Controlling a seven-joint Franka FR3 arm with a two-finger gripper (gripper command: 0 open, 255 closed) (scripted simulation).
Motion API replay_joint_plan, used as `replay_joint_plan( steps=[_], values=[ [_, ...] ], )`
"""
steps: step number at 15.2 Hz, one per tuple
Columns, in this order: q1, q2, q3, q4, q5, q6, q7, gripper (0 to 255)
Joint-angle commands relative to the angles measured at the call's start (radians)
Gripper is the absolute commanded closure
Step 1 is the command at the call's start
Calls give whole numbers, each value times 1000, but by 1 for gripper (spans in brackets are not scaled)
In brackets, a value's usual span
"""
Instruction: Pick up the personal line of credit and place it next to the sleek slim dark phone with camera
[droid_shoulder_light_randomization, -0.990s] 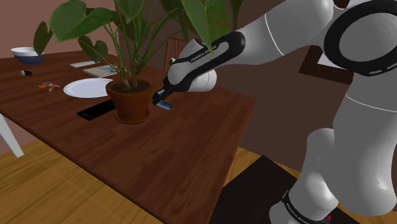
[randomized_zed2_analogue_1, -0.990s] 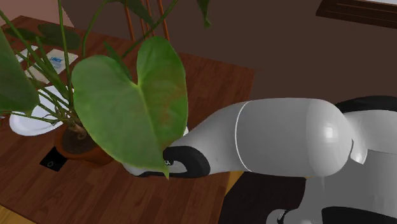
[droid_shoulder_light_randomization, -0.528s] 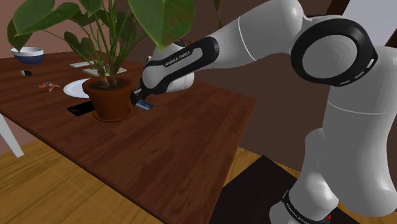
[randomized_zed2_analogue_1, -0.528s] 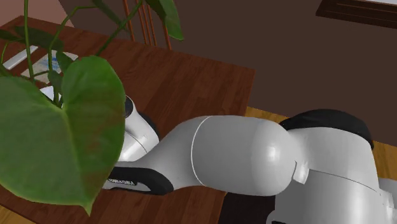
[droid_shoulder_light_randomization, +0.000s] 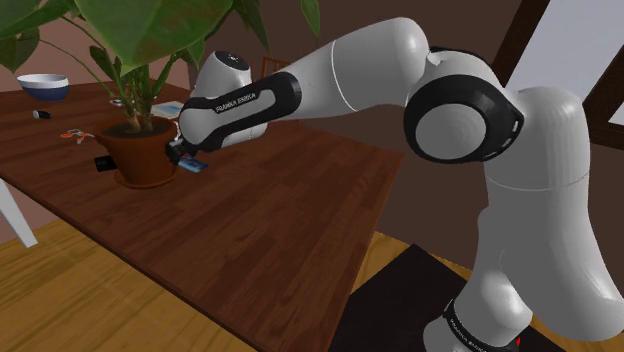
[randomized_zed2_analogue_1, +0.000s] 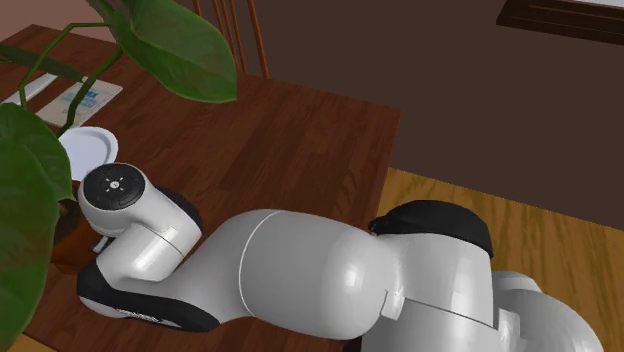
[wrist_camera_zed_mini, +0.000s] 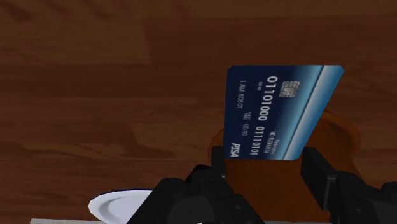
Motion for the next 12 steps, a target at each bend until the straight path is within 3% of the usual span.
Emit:
replay_joint_plan(
  steps=[1, 12],
  values=[
    [4, 28, 11, 12, 6, 16, 3, 255],
    [-19, 93, 47, -13, 41, 108, -26, 255]
  ],
)
